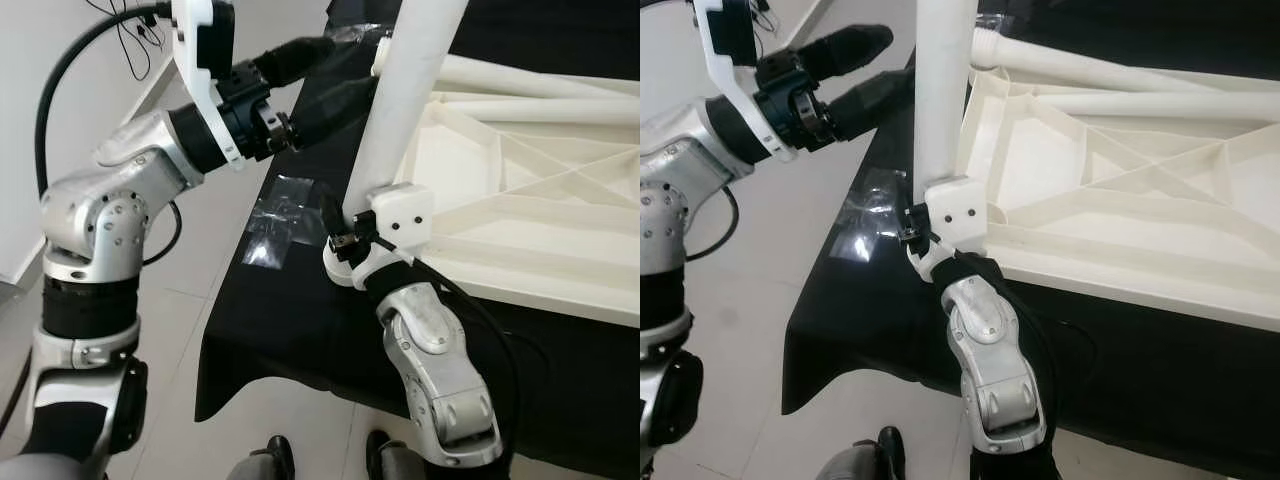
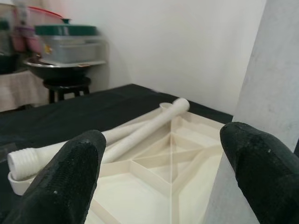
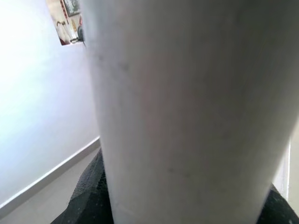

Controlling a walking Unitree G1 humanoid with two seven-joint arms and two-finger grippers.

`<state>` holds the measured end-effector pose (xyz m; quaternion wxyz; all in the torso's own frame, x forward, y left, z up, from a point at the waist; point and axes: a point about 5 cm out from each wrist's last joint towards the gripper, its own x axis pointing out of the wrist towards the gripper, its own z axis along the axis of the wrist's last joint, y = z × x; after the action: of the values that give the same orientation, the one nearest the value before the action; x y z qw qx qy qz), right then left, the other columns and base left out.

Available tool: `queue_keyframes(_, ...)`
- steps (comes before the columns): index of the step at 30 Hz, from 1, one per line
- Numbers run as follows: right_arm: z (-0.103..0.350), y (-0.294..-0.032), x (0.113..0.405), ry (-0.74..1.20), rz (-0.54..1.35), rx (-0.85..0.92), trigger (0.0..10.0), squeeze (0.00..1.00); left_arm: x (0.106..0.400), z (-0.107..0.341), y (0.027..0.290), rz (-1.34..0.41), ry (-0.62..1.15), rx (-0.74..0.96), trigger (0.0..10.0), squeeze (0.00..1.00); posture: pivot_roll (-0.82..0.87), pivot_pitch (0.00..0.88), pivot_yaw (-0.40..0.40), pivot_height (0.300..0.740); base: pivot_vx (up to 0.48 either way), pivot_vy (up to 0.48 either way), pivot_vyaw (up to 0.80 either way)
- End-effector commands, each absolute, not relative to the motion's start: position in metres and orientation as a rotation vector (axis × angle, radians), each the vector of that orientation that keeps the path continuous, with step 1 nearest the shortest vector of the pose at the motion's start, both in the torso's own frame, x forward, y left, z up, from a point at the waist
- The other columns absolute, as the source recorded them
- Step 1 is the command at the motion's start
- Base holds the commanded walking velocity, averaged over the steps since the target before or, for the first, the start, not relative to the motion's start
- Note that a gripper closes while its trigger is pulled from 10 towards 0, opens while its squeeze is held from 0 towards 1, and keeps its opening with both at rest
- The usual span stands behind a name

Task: Building children table

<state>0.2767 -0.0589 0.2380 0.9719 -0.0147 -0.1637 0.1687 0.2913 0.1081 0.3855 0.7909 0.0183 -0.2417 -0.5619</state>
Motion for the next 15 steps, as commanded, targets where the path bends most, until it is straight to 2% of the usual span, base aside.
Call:
queue_keyframes(1,0.185,-0.039,0.281,-0.059,0.426,-0.053,10.0,0.0,0.28,0.388,0.093,-1.362,-0.515,0.076,10.0,0.0,0.04,0.314,0.123,0.74,0.0,0.0,0.0)
queue_keyframes(10,0.187,-0.029,0.279,-0.083,0.483,-0.099,10.0,0.0,0.276,0.39,0.088,-1.469,-0.489,0.111,10.0,0.0,0.03,0.312,0.127,0.74,0.0,0.0,0.0)
queue_keyframes(15,0.185,-0.026,0.278,-0.077,0.502,-0.107,10.0,0.0,0.272,0.403,0.099,-1.461,-0.532,0.139,10.0,0.0,0.03,0.311,0.13,0.74,0.0,0.0,0.0)
